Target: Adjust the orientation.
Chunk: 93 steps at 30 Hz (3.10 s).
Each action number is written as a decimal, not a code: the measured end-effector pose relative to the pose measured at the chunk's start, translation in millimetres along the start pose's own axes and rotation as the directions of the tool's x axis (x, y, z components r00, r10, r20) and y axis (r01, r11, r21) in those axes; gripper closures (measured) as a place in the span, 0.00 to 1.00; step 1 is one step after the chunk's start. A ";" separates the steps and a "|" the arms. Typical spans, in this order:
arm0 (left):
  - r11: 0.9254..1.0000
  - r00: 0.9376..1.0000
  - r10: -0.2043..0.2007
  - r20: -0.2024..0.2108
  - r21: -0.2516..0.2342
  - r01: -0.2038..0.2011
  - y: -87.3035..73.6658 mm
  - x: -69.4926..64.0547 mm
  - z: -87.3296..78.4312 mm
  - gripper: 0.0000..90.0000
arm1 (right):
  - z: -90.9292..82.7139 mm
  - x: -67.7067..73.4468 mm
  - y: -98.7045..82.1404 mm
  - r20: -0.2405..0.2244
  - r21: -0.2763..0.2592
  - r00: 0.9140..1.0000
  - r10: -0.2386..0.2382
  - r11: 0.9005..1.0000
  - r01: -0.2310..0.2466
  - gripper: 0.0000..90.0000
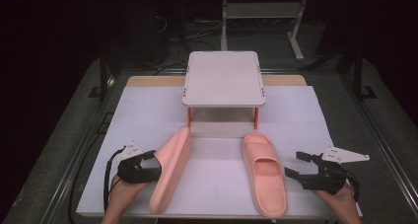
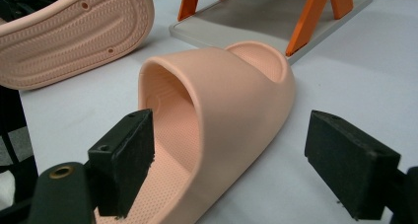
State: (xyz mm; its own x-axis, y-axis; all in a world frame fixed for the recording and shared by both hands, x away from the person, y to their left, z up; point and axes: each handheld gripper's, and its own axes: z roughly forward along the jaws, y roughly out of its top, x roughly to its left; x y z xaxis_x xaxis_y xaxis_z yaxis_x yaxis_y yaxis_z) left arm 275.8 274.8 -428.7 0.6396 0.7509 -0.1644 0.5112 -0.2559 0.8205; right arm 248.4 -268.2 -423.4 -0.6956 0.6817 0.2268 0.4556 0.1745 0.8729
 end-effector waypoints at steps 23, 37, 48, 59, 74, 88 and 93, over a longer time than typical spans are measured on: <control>1.000 1.000 0.015 0.014 -0.019 -0.015 12.2 -8.4 10.8 0.26 | 1.2 0.8 0.0 -0.003 0.003 1.000 -0.002 1.000 0.002 0.21; 0.999 0.997 0.043 0.068 -0.002 -0.043 21.0 -26.3 25.7 0.28 | 1.4 1.5 0.0 -0.014 0.005 1.000 -0.002 1.000 0.002 0.21; 0.995 0.992 0.085 0.087 0.045 -0.090 21.9 -40.6 36.5 0.26 | 3.9 2.7 -0.1 -0.028 0.018 1.000 -0.001 1.000 0.002 0.21; 0.991 0.990 0.116 0.078 0.056 -0.120 22.5 -44.4 35.7 0.26 | 8.0 5.3 -0.4 -0.036 0.034 0.999 -0.016 0.999 0.017 0.21; 0.983 0.984 0.158 0.081 0.079 -0.165 19.8 -45.9 35.4 0.27 | 13.1 7.8 -0.8 -0.046 0.047 0.999 -0.021 0.999 0.023 0.21; 0.972 0.976 0.200 0.082 0.108 -0.208 18.0 -46.5 38.6 0.32 | 27.5 13.3 -0.6 -0.050 0.095 0.997 -0.057 0.994 0.061 0.23; 0.970 0.975 0.206 0.080 0.113 -0.214 17.9 -45.8 39.1 0.33 | 30.5 12.4 -0.5 -0.027 0.102 0.998 -0.061 0.993 0.064 0.25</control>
State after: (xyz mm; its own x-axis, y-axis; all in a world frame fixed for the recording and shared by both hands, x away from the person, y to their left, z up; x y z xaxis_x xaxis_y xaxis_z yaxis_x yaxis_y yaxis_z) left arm 278.1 212.0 -427.9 0.7752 0.6307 -0.0352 0.4239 -0.4781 0.7692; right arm 256.5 -238.2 -434.3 -0.7369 0.6503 0.1846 0.4649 0.2893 0.8368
